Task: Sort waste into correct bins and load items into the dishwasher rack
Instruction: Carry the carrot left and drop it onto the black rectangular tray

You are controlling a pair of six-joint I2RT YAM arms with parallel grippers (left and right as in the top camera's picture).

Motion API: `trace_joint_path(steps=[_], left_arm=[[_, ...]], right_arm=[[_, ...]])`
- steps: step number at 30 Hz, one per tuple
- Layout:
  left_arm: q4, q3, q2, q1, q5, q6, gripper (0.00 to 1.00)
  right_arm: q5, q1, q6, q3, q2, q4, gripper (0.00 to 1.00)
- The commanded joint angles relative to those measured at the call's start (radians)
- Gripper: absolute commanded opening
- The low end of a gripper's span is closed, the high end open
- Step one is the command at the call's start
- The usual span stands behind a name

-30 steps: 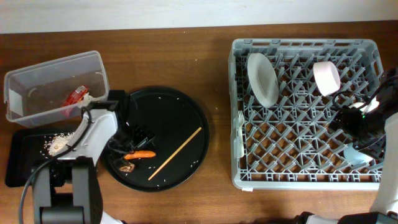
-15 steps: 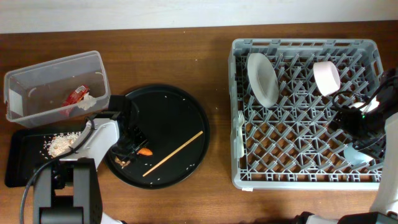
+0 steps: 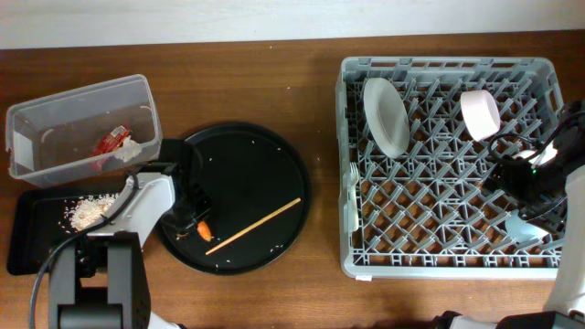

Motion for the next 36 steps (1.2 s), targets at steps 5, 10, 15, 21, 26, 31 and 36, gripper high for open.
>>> trace_joint_path(steps=[5, 10, 15, 21, 26, 31, 36], left_arm=[[-0.179, 0.113, -0.223, 0.034, -0.097, 0.110, 0.01], [-0.254, 0.112, -0.266, 0.208, -0.146, 0.109, 0.01], [-0.189, 0.111, -0.265, 0.428, -0.145, 0.109, 0.00], [-0.095, 0.111, -0.222, 0.610, -0.146, 0.110, 0.00], [-0.023, 0.111, -0.100, 0.685, -0.146, 0.109, 0.01], [0.012, 0.111, 0.006, 0.690, -0.146, 0.109, 0.08], [0.009, 0.111, 0.029, 0.690, -0.144, 0.110, 0.50]], right_arm=[[-0.005, -0.001, 0.000, 0.011, -0.003, -0.003, 0.89], [-0.005, -0.001, 0.000, 0.011, -0.003, -0.001, 0.89], [-0.005, -0.001, 0.000, 0.011, -0.003, 0.000, 0.89], [-0.005, -0.001, 0.000, 0.011, -0.003, 0.000, 0.89], [-0.006, -0.001, 0.000, 0.011, -0.003, 0.000, 0.89], [-0.005, -0.001, 0.000, 0.011, -0.003, 0.000, 0.89], [-0.005, -0.001, 0.000, 0.011, -0.003, -0.001, 0.89]])
